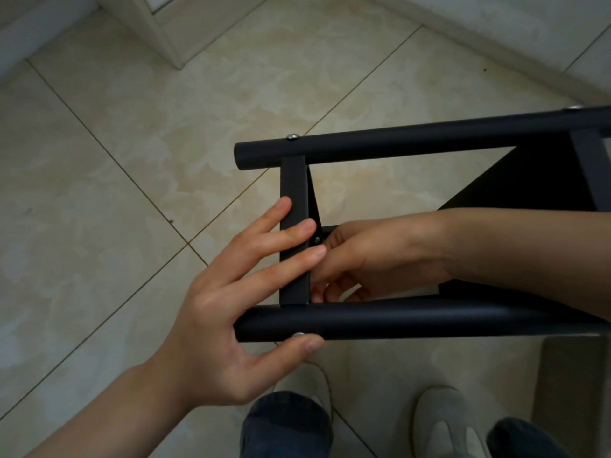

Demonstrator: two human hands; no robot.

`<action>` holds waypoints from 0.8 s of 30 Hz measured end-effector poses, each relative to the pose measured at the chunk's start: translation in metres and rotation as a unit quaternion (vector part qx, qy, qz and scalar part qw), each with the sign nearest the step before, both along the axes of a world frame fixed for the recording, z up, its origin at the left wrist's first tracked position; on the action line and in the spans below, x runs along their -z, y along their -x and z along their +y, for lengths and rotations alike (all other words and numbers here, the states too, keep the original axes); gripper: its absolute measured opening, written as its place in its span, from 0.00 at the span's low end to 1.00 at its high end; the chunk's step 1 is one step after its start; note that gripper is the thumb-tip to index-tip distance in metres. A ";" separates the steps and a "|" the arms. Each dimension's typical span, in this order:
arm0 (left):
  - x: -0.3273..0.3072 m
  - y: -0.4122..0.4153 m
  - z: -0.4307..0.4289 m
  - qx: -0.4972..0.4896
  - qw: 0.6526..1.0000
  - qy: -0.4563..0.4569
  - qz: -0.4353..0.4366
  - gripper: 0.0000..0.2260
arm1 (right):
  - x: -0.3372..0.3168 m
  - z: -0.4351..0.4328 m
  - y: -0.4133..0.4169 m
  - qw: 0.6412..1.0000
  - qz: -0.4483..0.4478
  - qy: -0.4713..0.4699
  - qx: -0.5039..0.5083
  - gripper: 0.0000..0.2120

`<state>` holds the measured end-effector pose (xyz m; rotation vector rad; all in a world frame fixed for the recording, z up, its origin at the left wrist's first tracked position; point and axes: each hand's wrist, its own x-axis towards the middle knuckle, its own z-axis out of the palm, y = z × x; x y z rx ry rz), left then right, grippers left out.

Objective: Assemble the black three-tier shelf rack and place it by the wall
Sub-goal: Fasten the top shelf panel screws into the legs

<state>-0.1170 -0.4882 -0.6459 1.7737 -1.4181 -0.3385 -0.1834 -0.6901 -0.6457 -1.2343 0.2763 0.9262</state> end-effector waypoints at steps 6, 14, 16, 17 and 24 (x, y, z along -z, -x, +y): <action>0.001 0.000 0.001 -0.001 1.000 0.003 0.003 0.26 | -0.002 -0.001 -0.001 1.000 -0.018 0.007 -0.001 0.08; 0.001 0.000 0.001 0.001 1.000 0.004 0.004 0.26 | 0.003 0.001 -0.001 0.999 -0.021 0.033 0.012 0.09; 0.001 0.000 0.001 0.001 1.000 0.005 0.005 0.25 | 0.002 0.000 -0.001 1.000 -0.012 0.026 0.001 0.08; 0.002 0.000 0.001 0.001 1.000 0.004 0.005 0.25 | 0.002 0.000 -0.001 1.000 -0.007 0.016 -0.004 0.07; 0.001 0.000 0.001 0.001 1.000 0.004 0.003 0.26 | 0.001 -0.002 -0.001 1.000 0.004 -0.004 -0.005 0.07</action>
